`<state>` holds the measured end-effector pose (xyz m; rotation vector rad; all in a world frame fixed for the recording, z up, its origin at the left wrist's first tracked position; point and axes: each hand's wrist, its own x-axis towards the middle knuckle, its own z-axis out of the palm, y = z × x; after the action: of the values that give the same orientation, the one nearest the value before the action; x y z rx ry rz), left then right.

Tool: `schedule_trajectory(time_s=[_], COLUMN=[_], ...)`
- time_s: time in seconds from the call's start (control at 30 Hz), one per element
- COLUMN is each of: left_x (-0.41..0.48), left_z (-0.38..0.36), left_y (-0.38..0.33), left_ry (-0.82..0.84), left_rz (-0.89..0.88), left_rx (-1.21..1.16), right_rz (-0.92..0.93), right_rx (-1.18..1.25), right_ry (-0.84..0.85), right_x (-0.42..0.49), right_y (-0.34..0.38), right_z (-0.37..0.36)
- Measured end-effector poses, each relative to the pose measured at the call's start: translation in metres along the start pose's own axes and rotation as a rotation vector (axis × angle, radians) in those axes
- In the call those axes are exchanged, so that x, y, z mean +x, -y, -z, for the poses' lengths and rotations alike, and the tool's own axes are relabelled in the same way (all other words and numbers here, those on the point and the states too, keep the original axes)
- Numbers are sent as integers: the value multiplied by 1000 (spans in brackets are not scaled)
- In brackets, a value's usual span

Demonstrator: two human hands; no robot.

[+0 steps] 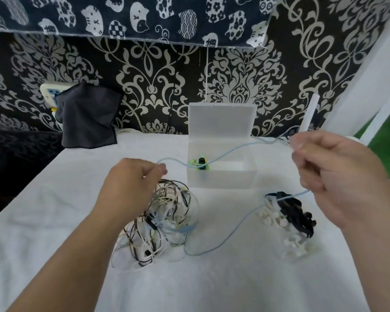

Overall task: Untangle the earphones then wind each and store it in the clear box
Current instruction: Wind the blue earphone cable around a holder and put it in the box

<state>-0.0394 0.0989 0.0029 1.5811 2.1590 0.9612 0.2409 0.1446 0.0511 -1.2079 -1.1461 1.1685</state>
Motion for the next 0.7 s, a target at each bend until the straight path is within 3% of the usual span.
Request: schedule_trajectory(time_s=[0.13,0.2,0.27,0.33,0.5,0.63,0.7], left_x=[1,4,4,4,3,4,4], left_z=[12,14,17,19,23,22,20], left_y=[-8,-7,-6,-4,-3,0,-1], left_ry=[-310,-425,-499,-536,-551,-594,-553], left_rz=[44,99,129,93,64,6,-34], left_rx=[-326,-449,-459,-375,81,281,270], right_rz=[-77,-156,-211,-280,-225,8,32], right_rx=[-696,-823,-756,-522,-38,-5,-45], right_ry=[111,156,165,112,-60,-276,-306], right_x=[1,0,-3,-3,5,13,13], right_y=[-7,-10,-10,-5,6,4,3], right_z=[10,10,6,2,5,21,23])
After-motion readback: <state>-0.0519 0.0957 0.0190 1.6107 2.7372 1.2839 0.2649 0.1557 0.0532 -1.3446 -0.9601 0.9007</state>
